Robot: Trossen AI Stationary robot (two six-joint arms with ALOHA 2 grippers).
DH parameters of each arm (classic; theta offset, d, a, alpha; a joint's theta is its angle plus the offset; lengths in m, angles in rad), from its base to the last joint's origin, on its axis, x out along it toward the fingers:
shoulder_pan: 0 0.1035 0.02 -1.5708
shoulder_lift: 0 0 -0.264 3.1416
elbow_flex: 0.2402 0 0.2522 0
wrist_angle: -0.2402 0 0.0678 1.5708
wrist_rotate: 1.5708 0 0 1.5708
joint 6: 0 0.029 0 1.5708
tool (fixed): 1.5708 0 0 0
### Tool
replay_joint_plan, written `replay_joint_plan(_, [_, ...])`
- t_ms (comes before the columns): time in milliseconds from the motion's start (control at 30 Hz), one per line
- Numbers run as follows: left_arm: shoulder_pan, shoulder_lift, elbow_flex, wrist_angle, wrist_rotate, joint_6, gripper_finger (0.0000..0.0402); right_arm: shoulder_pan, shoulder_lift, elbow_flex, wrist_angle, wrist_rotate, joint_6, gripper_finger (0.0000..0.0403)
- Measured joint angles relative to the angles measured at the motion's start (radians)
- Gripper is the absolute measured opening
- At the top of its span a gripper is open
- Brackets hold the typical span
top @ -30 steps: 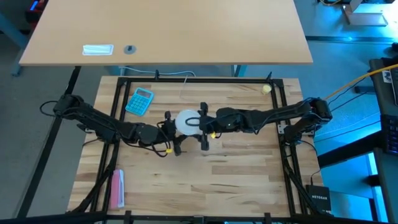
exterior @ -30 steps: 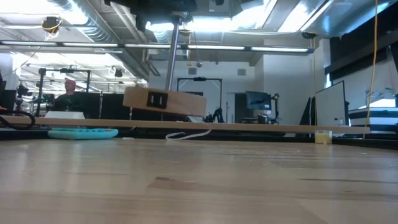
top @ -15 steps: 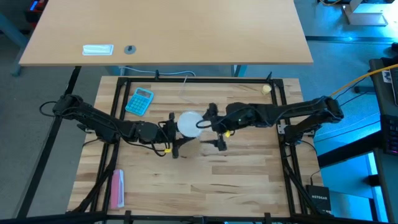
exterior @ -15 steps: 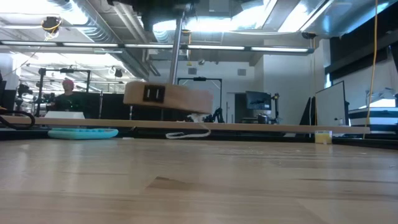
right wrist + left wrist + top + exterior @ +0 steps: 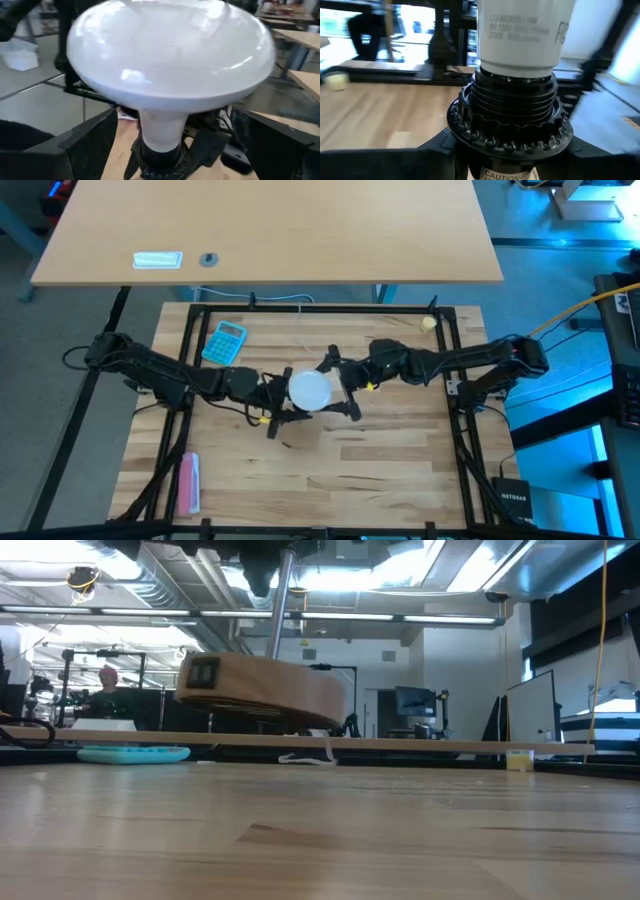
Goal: Screw lightbulb
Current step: Insert the light bulb into the lamp
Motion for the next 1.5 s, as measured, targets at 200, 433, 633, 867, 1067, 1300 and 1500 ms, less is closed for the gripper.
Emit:
replay_joint_plan(200, [0.036,0.000,0.000,-0.003,0.146,0.016,0.0149,0.000,0.051,0.006,0.123,-0.142,-0.011,0.0383])
replay_joint_plan(433, [0.064,0.001,-0.001,-0.007,0.166,0.017,0.0149,0.000,0.125,0.051,0.145,-0.166,-0.025,0.0335])
replay_joint_plan(633, [0.075,0.001,-0.001,-0.011,0.204,0.014,0.0149,-0.001,0.131,0.079,0.120,-0.199,-0.041,0.0270])
replay_joint_plan(867, [0.076,0.001,-0.001,-0.029,0.202,0.014,0.0149,0.000,0.131,0.109,0.002,-0.125,-0.049,0.0163])
replay_joint_plan(1067, [0.063,0.002,-0.002,-0.032,0.143,0.012,0.0149,0.003,0.123,0.128,-0.067,-0.038,-0.058,0.0163])
replay_joint_plan(1300, [-0.003,0.002,-0.002,-0.034,-0.154,0.014,0.0149,0.011,0.120,0.170,-0.176,0.178,0.008,0.0163])
replay_joint_plan(1500, [-0.069,0.003,-0.003,-0.016,-0.452,0.043,0.0149,0.057,0.120,0.174,-0.191,0.467,0.020,0.0162])
